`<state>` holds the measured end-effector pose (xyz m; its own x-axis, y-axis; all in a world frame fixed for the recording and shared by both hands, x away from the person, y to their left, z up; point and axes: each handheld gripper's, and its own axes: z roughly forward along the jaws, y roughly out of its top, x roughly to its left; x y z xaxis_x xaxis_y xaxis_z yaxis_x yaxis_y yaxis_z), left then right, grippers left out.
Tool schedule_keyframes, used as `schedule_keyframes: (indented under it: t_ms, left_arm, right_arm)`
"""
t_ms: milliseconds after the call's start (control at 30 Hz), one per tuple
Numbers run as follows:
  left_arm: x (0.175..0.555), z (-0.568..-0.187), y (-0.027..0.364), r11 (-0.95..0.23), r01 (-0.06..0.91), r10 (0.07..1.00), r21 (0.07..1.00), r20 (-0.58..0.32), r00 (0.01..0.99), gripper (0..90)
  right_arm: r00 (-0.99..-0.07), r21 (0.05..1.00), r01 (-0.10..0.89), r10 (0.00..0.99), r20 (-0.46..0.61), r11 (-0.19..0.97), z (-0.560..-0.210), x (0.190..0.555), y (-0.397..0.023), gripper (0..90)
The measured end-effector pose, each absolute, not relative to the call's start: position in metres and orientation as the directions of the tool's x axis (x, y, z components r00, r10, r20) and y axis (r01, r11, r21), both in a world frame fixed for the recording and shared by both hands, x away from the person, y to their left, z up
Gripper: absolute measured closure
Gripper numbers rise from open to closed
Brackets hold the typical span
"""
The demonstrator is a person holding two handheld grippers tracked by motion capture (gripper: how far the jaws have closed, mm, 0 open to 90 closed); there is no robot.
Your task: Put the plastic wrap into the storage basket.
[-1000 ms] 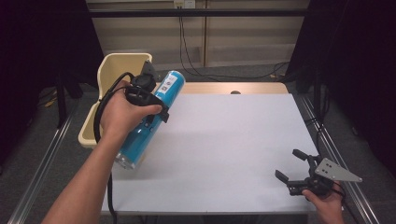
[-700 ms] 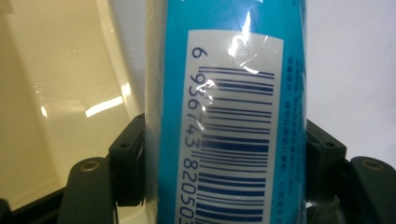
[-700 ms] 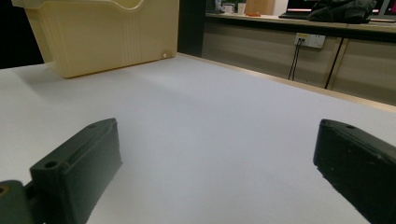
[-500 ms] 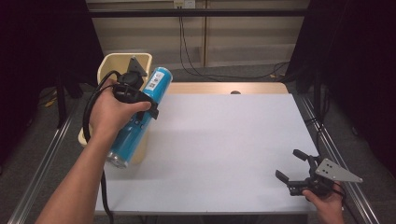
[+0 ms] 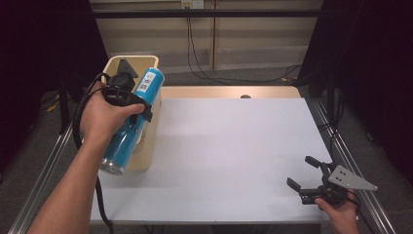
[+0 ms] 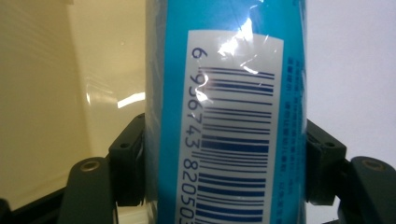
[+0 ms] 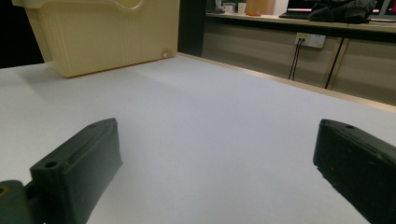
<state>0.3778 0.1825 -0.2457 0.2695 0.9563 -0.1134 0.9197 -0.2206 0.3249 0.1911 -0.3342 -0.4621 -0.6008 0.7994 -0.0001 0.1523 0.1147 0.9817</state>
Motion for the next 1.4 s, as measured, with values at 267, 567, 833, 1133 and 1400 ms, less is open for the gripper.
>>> schedule_keyframes:
  t_ms: [267, 567, 833, 1133, 1400]
  left_arm:
    - [0.38, -0.248, 0.195, -0.179, 0.928, 0.969, 0.327, -0.106, 0.224, 32.2]
    - [0.382, -0.253, 0.208, -0.142, 0.932, 0.979, 0.333, -0.094, 0.183, 32.2]
    - [0.387, -0.265, 0.213, -0.118, 0.939, 0.984, 0.322, -0.092, 0.156, 32.2]
    - [0.399, -0.278, 0.213, -0.105, 0.944, 0.986, 0.312, -0.089, 0.139, 32.1]
    - [0.407, -0.286, 0.212, -0.088, 0.952, 0.988, 0.294, -0.094, 0.12, 32.1]
  right_arm:
    - [-0.601, 0.982, 0.152, 0.799, -0.001, 0.115, -0.462, 0.191, -0.334, 0.0]
    - [-0.602, 0.982, 0.153, 0.798, 0.001, 0.114, -0.462, 0.192, -0.334, 0.1]
    - [-0.604, 0.982, 0.153, 0.797, 0.0, 0.115, -0.462, 0.192, -0.333, 0.0]
    - [-0.606, 0.982, 0.154, 0.795, 0.006, 0.11, -0.463, 0.192, -0.333, 0.0]
    - [-0.606, 0.982, 0.156, 0.796, 0.008, 0.108, -0.463, 0.192, -0.335, 0.0]
